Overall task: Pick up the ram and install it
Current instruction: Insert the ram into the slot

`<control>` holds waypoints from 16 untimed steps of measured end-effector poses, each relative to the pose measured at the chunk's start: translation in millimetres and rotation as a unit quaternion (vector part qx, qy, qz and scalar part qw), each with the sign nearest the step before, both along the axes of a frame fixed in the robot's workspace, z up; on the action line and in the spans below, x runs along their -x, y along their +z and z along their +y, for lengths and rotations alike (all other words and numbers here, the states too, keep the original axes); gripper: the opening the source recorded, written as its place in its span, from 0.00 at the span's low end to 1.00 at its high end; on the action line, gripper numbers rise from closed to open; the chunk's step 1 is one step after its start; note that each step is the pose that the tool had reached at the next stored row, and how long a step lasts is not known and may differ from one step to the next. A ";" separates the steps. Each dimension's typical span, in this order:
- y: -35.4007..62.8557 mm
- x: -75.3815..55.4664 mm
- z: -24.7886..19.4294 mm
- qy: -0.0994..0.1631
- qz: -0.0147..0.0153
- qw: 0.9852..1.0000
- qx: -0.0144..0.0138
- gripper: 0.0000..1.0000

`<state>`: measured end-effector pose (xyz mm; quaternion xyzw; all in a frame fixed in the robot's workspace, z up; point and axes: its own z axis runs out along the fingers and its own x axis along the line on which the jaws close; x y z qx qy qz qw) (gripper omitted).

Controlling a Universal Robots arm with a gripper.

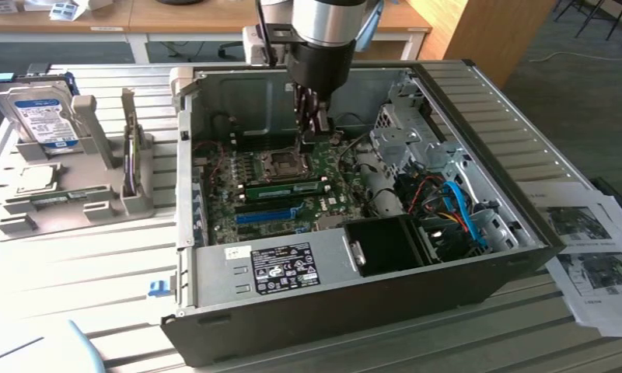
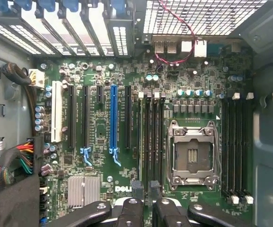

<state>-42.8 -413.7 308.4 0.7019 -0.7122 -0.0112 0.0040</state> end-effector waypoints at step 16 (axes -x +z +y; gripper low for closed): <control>18.3 0.0 0.0 0.000 0.000 1.000 0.000 0.18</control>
